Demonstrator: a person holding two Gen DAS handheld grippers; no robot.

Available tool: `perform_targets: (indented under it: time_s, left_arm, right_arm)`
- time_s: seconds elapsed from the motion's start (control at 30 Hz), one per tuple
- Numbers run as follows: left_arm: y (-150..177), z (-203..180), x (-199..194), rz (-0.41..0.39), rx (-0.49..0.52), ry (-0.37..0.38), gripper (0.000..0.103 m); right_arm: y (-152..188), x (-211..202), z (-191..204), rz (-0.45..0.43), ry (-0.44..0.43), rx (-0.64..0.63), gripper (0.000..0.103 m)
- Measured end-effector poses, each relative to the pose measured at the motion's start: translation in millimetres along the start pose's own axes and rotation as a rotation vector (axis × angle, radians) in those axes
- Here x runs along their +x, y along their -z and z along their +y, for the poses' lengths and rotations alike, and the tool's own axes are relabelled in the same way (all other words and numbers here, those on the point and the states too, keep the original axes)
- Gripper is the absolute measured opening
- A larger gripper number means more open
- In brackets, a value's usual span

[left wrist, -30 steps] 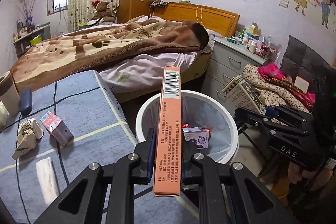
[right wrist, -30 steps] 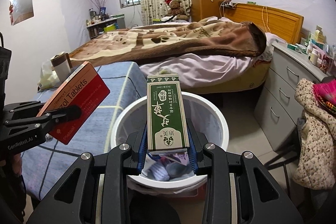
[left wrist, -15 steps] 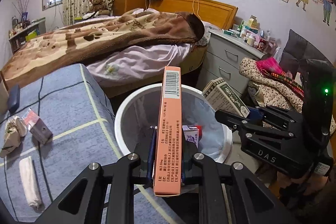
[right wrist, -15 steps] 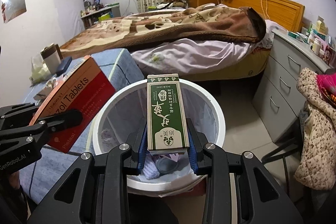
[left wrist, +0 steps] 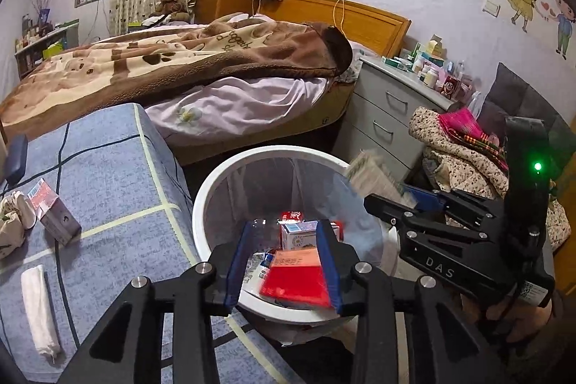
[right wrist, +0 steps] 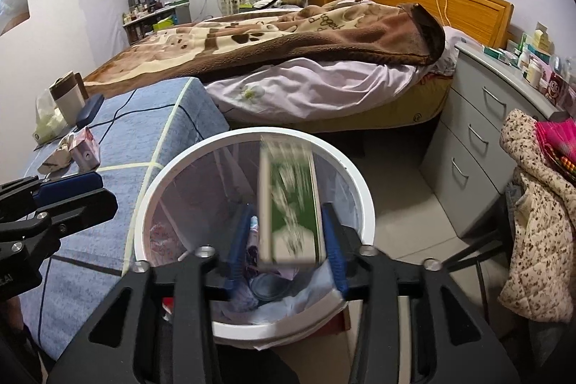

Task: Collect trash
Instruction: 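Carry medicine box and green carton over the bin and open both tools, then move both tools back toward the white tissue and pink carton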

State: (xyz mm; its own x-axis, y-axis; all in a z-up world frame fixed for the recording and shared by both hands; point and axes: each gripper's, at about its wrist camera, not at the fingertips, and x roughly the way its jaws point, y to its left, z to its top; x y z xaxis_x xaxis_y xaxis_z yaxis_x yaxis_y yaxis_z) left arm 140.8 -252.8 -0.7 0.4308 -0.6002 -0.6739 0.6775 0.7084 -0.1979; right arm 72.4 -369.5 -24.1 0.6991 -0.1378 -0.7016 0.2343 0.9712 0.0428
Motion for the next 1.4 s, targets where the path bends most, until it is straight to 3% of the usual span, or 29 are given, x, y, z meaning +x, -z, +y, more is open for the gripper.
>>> perform_targets:
  time_s: [0.03, 0.83, 1.0, 1.13, 1.4]
  left_arm:
    - [0, 1, 0, 0.0, -0.002, 0.005, 0.038]
    - [12, 47, -59, -0.081, -0.07, -0.084, 0.039]
    - [21, 68, -76, -0.098, -0.097, -0.148, 0.04]
    - [32, 90, -89, -0.111, -0.141, -0.184, 0.049]
    - [50, 134, -110, -0.12, -0.217, -0.284, 0.05]
  right_arm:
    - [-1, 0, -1, -0.003, 0.001, 0.004, 0.055]
    - [-14, -13, 37, -0.078, -0.051, -0.012, 0.055]
    - [-18, -12, 57, -0.099, -0.095, -0.041, 0.056]
    - [-22, -8, 73, -0.11, -0.134, -0.07, 0.062]
    - [-31, 3, 106, -0.112, -0.203, -0.142, 0.063]
